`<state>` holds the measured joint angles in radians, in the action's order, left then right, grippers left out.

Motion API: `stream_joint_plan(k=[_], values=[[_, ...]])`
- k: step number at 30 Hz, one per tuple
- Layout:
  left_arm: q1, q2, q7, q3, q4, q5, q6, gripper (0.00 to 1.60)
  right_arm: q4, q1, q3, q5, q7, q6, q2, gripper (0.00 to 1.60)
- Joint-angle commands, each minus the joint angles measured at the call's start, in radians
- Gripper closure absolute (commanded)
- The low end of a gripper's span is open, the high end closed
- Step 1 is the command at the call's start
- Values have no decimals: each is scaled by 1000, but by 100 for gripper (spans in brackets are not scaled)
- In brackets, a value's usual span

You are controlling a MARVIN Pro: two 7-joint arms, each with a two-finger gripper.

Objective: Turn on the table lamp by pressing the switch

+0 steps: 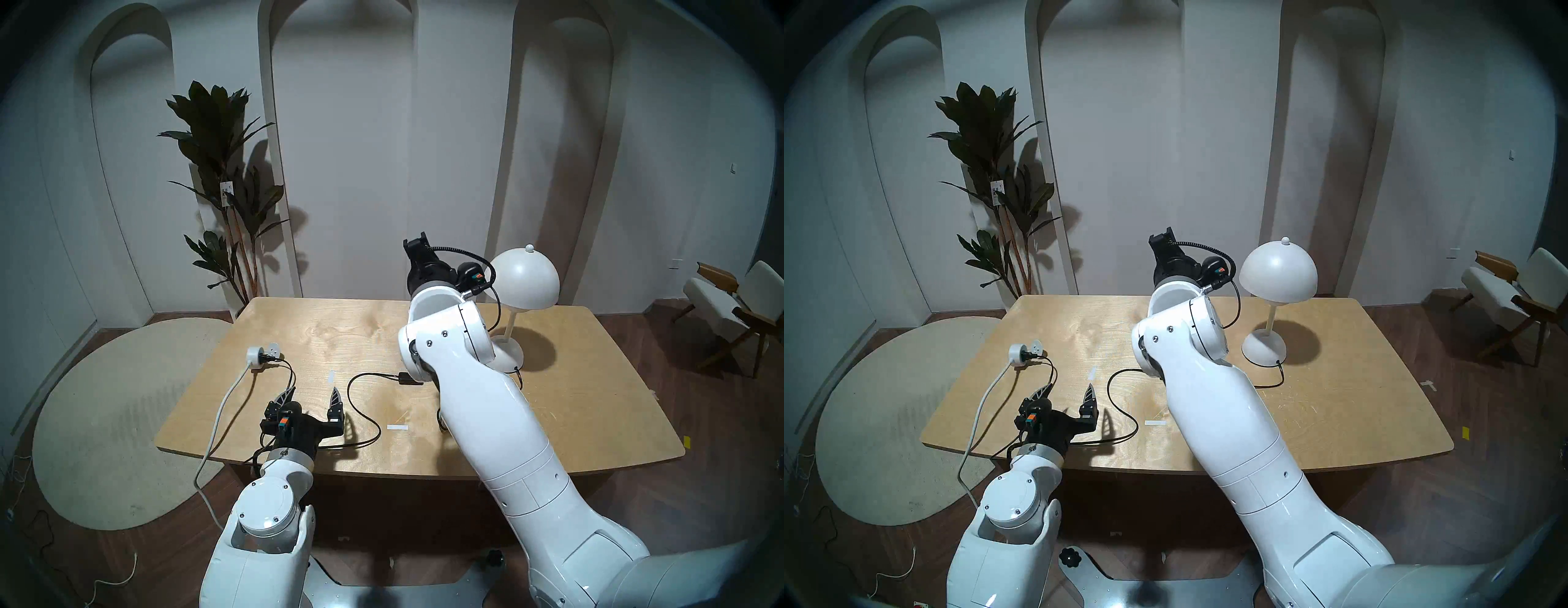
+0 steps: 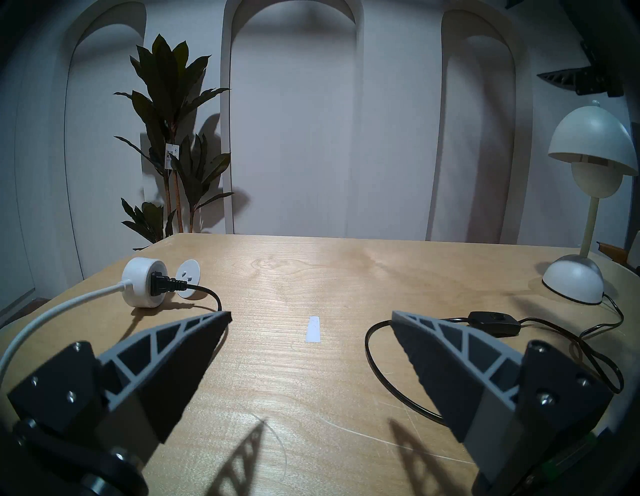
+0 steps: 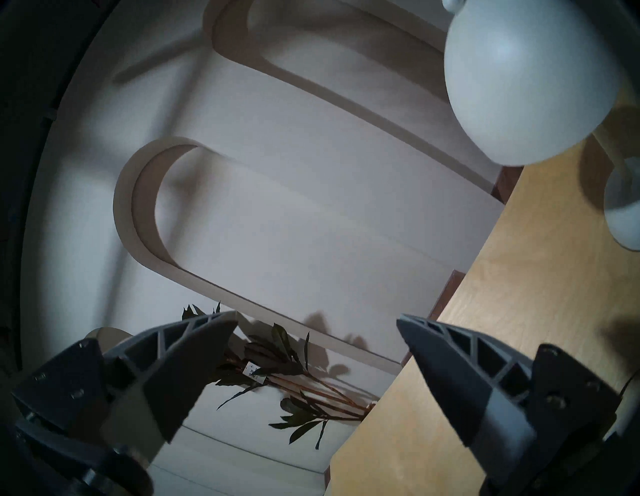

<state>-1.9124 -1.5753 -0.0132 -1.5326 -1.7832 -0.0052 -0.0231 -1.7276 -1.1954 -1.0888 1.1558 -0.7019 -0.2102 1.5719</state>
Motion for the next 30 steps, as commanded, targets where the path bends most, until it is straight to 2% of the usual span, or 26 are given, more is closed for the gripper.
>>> stream_joint_plan(k=[1, 3, 6, 30], values=[[4, 0, 0, -1, -24, 0, -3, 0, 17, 17, -38, 100, 102, 8, 13, 0], [4, 0, 0, -1, -25, 0, -3, 0, 29, -2, -57, 153, 141, 18, 6, 0], [4, 0, 0, -1, -25, 0, -3, 0, 43, -9, -58, 164, 143, 27, 0, 0], [4, 0, 0, -1, -25, 0, -3, 0, 158, -46, -30, 186, 212, 42, -29, 0]])
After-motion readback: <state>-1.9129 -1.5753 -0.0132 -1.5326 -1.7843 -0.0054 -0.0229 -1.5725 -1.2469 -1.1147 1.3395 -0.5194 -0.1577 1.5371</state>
